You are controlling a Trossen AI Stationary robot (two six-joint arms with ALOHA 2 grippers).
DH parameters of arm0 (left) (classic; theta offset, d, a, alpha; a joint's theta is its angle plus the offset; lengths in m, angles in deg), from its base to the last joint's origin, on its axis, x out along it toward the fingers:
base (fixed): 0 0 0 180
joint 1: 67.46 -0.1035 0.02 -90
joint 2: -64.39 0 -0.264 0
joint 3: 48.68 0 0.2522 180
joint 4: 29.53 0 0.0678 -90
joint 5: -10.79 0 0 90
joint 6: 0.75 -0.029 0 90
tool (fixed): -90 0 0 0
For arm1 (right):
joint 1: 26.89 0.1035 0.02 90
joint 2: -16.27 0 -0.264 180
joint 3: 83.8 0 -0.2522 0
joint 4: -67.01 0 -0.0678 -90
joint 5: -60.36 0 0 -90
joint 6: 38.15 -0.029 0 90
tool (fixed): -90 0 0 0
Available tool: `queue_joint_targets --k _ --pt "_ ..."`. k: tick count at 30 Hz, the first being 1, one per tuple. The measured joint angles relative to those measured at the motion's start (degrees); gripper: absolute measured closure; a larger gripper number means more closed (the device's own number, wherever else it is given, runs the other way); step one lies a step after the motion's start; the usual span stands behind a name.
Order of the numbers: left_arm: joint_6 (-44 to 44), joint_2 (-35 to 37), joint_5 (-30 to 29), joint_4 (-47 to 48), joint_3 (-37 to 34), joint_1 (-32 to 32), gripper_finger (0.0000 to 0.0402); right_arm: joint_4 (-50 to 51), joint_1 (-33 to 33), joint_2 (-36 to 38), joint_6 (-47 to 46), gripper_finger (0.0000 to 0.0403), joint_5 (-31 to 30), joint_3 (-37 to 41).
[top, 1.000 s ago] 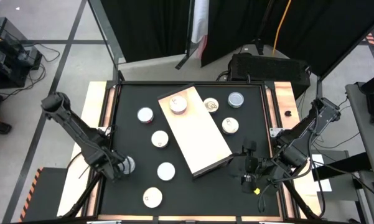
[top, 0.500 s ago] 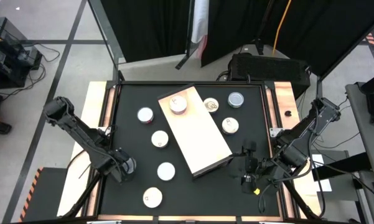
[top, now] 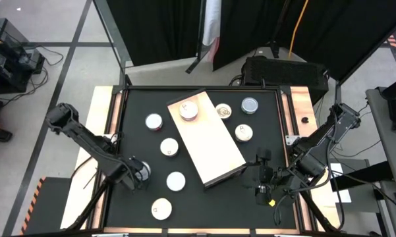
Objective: Stack canned seafood by type on shelf
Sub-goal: Put the green tuna can on the shelf
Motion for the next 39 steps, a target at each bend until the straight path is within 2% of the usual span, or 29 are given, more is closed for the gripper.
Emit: queue_joint_targets --k 6,11,18,26,39 --pt "-2.65 0.79 -4.18 4.49 2.53 -0.02 0.0397 0.02 0.00 0.00 0.28 0.0064 -0.02 0.00" --pt "-4.37 0.03 -4.51 3.98 2.07 0.00 0.0397 0.03 0.00 0.00 0.17 0.0064 0.17 0.00" --pt "-3.04 0.01 -7.15 1.24 1.64 0.11 0.0397 0.04 0.00 0.00 0.13 0.0064 0.20 0.00" --pt "-2.83 0.01 -6.97 1.28 1.64 0.52 0.0397 0.07 0.00 0.00 0.07 0.0064 0.20 0.00" --pt "2.77 0.01 -9.01 1.27 1.64 4.14 0.0398 0.07 0.00 0.00 0.40 0.0064 0.20 0.00"
